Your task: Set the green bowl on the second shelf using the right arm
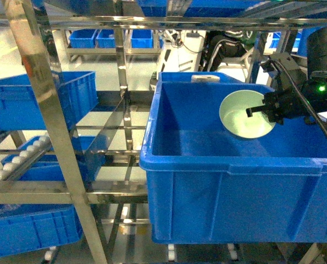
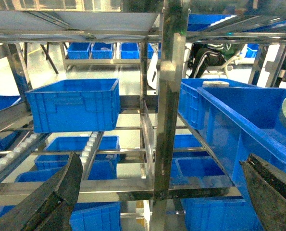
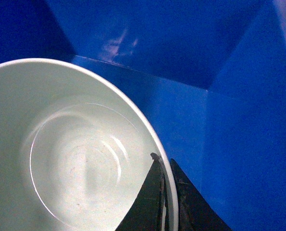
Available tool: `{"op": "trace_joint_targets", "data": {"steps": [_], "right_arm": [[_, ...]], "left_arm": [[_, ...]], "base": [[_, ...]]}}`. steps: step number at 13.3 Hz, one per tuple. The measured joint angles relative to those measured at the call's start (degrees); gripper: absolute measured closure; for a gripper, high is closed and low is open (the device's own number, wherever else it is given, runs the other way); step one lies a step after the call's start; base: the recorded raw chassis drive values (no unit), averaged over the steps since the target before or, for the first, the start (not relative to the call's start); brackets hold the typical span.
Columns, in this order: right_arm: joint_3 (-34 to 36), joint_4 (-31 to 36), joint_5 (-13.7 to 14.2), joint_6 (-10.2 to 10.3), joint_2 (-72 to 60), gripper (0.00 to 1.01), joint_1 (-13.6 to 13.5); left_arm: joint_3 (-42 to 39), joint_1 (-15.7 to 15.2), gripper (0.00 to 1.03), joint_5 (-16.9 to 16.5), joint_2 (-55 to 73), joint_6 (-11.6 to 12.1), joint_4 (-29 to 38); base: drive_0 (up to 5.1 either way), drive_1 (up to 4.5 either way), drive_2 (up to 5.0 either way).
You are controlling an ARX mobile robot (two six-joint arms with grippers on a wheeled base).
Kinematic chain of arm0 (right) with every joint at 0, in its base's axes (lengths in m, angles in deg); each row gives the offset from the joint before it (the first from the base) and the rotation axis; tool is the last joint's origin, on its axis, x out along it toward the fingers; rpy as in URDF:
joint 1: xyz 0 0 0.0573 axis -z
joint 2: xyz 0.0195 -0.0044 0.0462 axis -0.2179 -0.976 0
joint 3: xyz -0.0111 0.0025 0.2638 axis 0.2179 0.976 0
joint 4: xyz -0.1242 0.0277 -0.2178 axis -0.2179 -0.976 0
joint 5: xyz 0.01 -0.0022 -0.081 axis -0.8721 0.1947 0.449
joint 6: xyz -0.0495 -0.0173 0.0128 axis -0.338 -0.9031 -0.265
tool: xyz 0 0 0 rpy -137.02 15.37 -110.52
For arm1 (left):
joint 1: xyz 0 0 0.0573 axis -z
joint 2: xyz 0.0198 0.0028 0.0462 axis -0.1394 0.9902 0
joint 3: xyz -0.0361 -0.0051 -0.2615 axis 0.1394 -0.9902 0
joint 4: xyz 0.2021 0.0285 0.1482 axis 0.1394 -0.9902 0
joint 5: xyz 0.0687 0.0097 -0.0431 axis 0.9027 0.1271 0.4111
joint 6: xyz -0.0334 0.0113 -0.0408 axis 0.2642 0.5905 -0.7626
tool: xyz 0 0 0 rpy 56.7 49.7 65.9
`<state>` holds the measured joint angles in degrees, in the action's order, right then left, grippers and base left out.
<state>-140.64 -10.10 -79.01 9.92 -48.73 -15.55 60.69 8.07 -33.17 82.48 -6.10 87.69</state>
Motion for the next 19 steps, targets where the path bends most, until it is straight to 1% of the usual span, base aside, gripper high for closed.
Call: {"op": "trace_joint_targets", "data": {"steps": [1,2,4,6,8,9,10,11,12,13,14,15,17,19], "right_arm": [[-4.2,-3.1,-0.9,-0.2,-2.2,0.99,-0.1],[-11.0,-8.3,-3.0,-0.2,-5.4,0.98,-0.9],[-11.5,-7.5,-3.3,-0.1,-5.4,0.72,-1.7],[-9.7,-6.1,-3.6,1.0,-5.0,0.49,-2.6],[-3.3,-2.7,-3.2,2.7,-2.0,0.23,-3.5],[0.3,0.5,-3.0,3.4,0.5,0.1,-4.3],[3.8,3.1,-2.7,4.0,3.4,0.01,-4.9],[7.9,6.2,-2.3,4.0,7.0,0.04,-5.4],[11.8,7.6,-1.7,4.0,10.4,0.03,-6.1],[21.8,12.3,-0.4,4.0,16.2,0.03,-6.8],[30.6,14.0,1.1,5.4,22.0,0.03,-6.7],[36.7,16.7,2.7,5.4,27.5,0.03,-6.7],[45.2,17.3,3.9,6.4,38.3,0.03,-5.8],[54.1,14.9,4.7,6.7,51.0,0.03,-4.8]], "left_arm": [[0.0,0.0,0.05,0.0,0.0,0.0,0.0],[0.0,0.0,0.05,0.0,0.0,0.0,0.0],[0.0,0.0,0.05,0.0,0.0,0.0,0.0],[0.0,0.0,0.05,0.0,0.0,0.0,0.0],[0.0,0.0,0.05,0.0,0.0,0.0,0.0],[0.0,0.0,0.05,0.0,0.0,0.0,0.0],[0.0,0.0,0.05,0.0,0.0,0.0,0.0],[0.0,0.0,0.05,0.0,0.0,0.0,0.0],[0.0,0.0,0.05,0.0,0.0,0.0,0.0],[0.0,0.0,0.05,0.0,0.0,0.0,0.0],[0.0,0.0,0.05,0.0,0.0,0.0,0.0],[0.0,0.0,0.05,0.0,0.0,0.0,0.0],[0.0,0.0,0.05,0.0,0.0,0.0,0.0],[0.0,0.0,0.05,0.0,0.0,0.0,0.0]], "base": [[0.0,0.0,0.0],[0.0,0.0,0.0],[0.0,0.0,0.0],[0.0,0.0,0.0],[0.0,0.0,0.0],[0.0,0.0,0.0],[0.0,0.0,0.0],[0.0,0.0,0.0],[0.0,0.0,0.0],[0.0,0.0,0.0],[0.0,0.0,0.0],[0.0,0.0,0.0],[0.0,0.0,0.0],[0.0,0.0,0.0]]}}
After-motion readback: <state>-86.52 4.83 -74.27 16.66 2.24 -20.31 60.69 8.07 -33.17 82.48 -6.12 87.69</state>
